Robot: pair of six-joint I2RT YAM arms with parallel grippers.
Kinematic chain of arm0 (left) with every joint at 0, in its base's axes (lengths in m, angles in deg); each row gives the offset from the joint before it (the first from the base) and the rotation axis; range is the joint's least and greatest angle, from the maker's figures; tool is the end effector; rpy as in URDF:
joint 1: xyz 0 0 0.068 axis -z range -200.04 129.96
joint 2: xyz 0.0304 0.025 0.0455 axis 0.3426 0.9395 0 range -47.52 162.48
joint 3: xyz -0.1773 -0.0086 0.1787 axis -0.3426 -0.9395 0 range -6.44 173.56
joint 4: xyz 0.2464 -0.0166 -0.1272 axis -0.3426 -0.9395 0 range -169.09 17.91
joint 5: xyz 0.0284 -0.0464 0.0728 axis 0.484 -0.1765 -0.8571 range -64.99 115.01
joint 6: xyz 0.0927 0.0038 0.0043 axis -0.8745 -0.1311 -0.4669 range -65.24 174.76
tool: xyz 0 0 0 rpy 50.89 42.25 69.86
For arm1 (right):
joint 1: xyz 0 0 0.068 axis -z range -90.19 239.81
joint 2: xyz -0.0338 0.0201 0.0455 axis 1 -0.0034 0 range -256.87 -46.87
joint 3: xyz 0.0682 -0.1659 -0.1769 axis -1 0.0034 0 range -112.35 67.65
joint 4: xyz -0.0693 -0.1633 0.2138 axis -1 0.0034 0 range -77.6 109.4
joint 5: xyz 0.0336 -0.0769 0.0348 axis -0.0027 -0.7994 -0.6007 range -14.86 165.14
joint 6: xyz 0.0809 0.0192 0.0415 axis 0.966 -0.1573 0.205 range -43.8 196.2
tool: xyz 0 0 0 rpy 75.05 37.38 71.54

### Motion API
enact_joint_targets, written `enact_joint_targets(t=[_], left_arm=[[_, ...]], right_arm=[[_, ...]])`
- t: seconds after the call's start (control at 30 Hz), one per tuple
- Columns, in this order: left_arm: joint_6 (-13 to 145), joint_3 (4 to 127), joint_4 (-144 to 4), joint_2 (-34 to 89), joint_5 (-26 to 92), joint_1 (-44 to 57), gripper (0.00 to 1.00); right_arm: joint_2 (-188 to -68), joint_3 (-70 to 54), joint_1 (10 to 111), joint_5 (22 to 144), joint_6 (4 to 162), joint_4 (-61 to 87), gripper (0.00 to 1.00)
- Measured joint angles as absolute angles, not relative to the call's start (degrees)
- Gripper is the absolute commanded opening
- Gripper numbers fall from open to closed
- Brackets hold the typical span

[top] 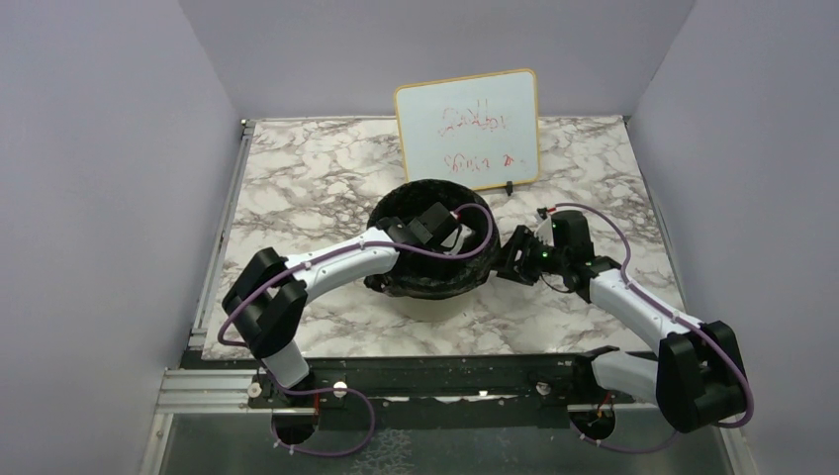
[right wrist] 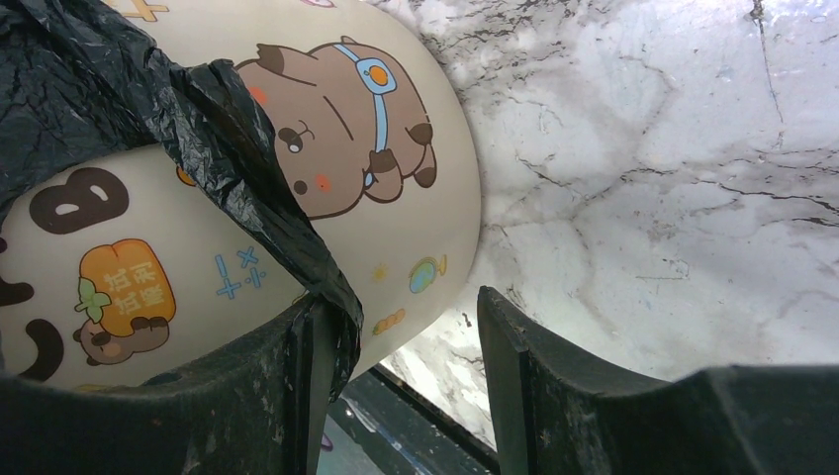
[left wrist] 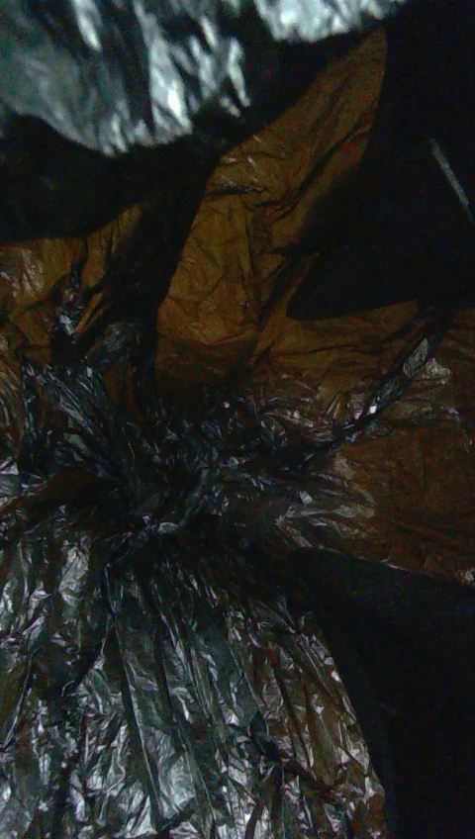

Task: Put the trash bags into the trash bin

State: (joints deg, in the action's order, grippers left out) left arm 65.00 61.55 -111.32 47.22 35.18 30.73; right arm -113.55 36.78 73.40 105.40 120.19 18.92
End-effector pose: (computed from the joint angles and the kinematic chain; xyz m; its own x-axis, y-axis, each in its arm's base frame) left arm 0.2194 -0.2919 0.1477 -0.7121 0.5954 -0.3720 0.6923 0.6836 -0.2311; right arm 0.2567 0.1195 0.1328 -0.8824 0.3656 -0.2962 0.0161 0.6526 0.7576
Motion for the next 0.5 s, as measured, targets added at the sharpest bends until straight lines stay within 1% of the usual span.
enact_joint_targets(t=[0.33, 0.5], left_arm=[[65.3, 61.9, -114.0, 46.7, 33.9, 30.7, 0.92], [65.0, 65.8, -115.5, 46.3, 32.6, 30.7, 0.93]], right_arm=[[-113.8, 36.8, 73.4, 105.5, 119.7, 18.9, 0.59], [-114.0, 36.8, 73.4, 105.7, 119.7, 18.9, 0.59]])
